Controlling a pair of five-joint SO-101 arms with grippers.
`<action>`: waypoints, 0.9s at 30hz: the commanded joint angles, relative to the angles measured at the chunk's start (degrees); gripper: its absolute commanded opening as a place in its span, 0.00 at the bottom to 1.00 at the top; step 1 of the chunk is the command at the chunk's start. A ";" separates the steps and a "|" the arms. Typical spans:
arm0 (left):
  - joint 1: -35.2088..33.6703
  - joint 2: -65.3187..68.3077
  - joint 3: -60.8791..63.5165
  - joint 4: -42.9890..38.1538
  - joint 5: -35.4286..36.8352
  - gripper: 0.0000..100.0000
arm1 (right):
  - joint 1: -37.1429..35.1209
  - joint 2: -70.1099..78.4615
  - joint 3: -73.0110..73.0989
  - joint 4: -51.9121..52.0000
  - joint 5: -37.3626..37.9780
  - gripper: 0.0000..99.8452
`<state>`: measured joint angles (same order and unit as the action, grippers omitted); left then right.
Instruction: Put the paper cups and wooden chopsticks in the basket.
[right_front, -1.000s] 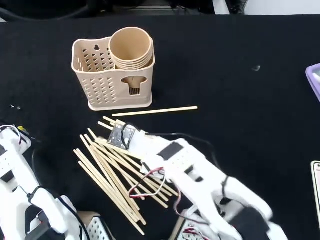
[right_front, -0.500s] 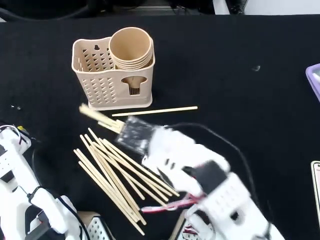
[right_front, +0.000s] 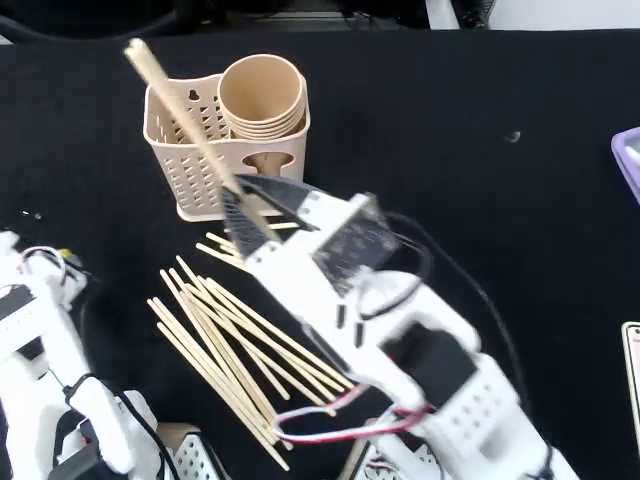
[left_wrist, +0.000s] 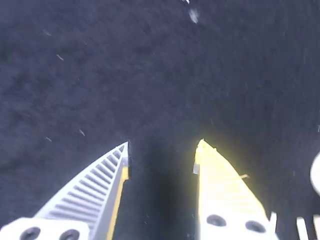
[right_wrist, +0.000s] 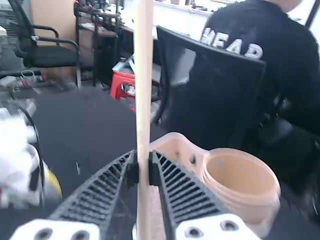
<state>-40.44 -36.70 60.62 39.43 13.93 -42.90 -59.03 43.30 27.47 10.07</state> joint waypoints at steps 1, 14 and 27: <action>5.41 -0.62 0.40 -1.05 0.70 0.22 | -1.67 8.22 -3.21 -15.47 -0.88 0.01; 15.69 -1.05 7.87 -10.02 0.26 0.22 | 2.20 39.69 -13.85 -49.85 -0.88 0.01; 15.69 -1.05 8.13 -9.93 0.18 0.22 | 3.69 63.43 -34.59 -50.20 -0.62 0.01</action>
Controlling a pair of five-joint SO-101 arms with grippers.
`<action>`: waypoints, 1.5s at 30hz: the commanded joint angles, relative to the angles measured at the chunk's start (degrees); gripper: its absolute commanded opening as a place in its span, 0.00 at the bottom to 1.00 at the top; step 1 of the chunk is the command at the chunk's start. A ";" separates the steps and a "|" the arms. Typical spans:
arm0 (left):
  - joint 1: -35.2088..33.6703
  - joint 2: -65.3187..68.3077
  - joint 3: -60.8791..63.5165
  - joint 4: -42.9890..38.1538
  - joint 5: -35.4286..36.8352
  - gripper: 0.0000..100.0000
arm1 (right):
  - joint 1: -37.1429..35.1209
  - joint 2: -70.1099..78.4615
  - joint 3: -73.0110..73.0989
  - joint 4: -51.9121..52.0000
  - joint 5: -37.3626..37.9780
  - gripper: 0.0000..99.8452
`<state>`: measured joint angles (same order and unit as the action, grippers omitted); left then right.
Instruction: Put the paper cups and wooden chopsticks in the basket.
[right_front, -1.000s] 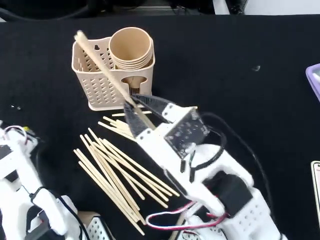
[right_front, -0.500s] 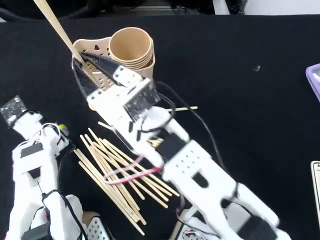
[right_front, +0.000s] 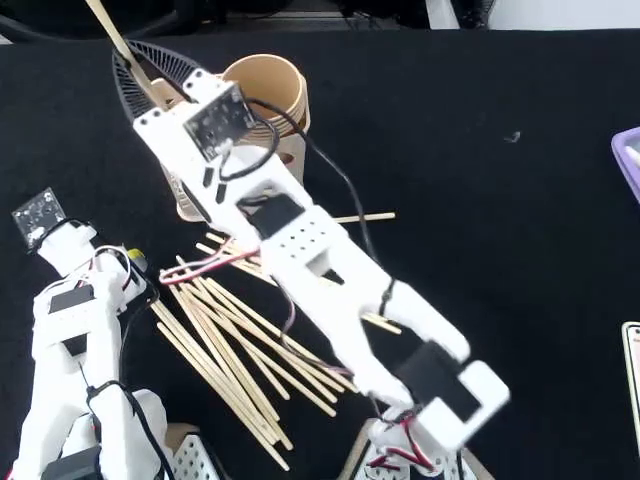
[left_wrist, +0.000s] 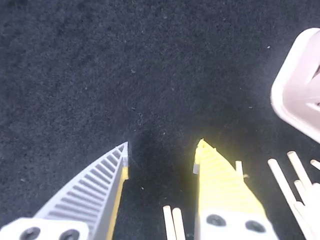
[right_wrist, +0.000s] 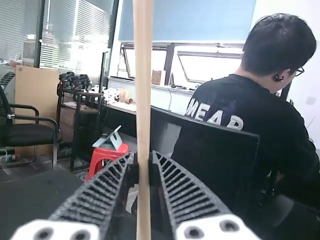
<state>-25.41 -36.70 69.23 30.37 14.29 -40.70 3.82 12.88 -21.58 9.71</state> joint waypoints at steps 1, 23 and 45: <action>0.66 -1.05 -0.48 -0.88 -0.18 0.22 | 2.02 1.10 -4.18 -1.23 -0.26 0.01; 0.66 -1.05 -0.48 -0.79 -0.26 0.22 | 5.27 9.10 0.48 -1.05 -0.44 0.02; 0.75 -1.05 -1.45 0.97 -0.26 0.22 | 5.80 2.95 -0.31 -0.97 -7.21 0.02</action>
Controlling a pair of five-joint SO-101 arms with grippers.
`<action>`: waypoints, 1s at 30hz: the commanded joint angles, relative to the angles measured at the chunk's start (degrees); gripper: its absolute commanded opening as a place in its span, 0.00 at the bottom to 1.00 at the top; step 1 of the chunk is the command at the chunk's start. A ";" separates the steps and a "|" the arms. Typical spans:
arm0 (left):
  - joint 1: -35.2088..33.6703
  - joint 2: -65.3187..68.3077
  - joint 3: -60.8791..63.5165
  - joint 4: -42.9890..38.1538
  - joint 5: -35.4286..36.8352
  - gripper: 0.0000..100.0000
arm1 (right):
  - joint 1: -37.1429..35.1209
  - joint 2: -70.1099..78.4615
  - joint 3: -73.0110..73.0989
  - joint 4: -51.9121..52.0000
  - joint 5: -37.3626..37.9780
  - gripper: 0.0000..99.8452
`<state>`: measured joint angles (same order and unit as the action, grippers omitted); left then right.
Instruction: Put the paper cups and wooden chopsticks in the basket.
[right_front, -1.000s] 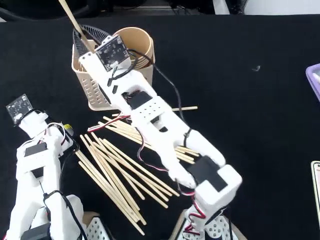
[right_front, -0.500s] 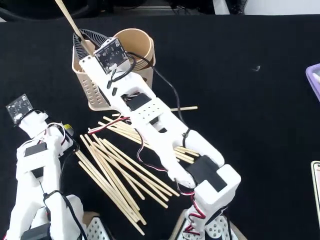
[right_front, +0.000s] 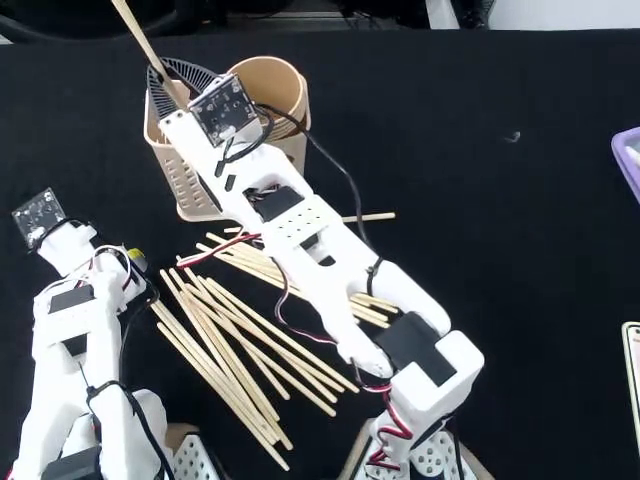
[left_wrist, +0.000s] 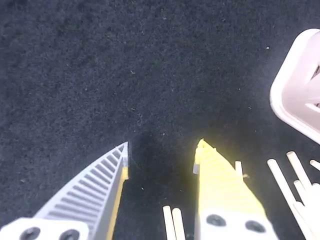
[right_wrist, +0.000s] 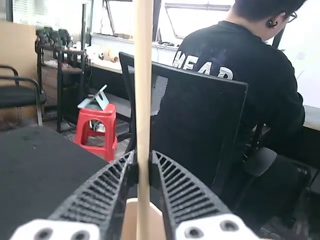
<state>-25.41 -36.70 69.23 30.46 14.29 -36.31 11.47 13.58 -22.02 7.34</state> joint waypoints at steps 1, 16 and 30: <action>0.75 -1.05 -1.54 1.05 -0.26 0.22 | 1.41 -4.70 -1.01 -0.18 -6.59 0.02; 0.75 -1.05 -1.63 0.88 -2.37 0.22 | 1.05 -4.70 -2.86 12.84 -10.20 0.19; 0.75 -1.05 -1.54 0.79 -2.55 0.22 | 1.05 -22.55 -8.66 31.30 -9.93 0.12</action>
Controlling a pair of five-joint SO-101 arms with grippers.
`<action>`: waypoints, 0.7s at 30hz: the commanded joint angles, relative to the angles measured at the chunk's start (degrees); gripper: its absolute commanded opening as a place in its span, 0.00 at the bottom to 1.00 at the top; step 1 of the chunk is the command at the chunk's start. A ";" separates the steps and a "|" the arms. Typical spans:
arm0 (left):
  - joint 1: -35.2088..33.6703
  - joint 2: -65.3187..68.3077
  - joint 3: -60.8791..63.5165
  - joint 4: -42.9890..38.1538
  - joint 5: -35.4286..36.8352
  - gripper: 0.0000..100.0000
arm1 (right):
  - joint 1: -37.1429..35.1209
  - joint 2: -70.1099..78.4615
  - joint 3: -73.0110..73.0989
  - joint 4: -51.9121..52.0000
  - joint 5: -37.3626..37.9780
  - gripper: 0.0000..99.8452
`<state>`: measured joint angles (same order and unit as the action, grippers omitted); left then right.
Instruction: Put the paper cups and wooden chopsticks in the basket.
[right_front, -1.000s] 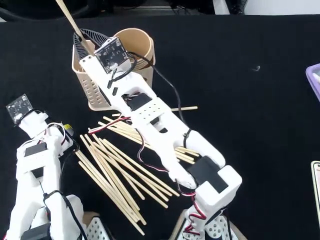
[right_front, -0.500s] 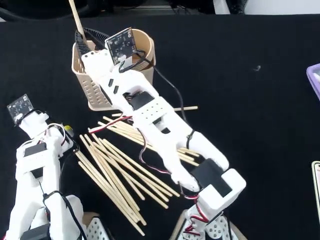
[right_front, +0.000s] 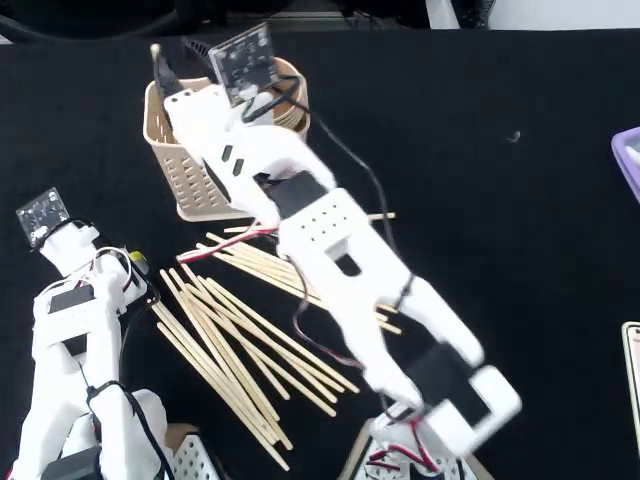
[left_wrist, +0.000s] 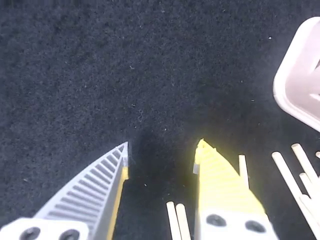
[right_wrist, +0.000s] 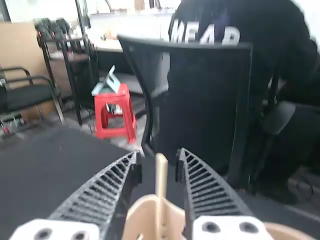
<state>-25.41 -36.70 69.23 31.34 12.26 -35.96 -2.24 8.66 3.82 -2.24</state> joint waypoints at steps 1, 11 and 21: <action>0.75 -1.05 -1.54 -0.09 -0.53 0.22 | 0.70 -11.47 -3.74 8.70 -0.26 0.12; 0.48 -1.05 -1.54 -0.18 -0.53 0.22 | 0.88 -33.80 -0.31 52.84 10.81 0.12; 0.13 -1.05 -1.71 -0.09 -0.53 0.22 | 0.79 -36.44 34.59 54.86 22.59 0.12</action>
<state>-25.41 -36.70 69.23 31.34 12.26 -35.16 -36.88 36.09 61.85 18.95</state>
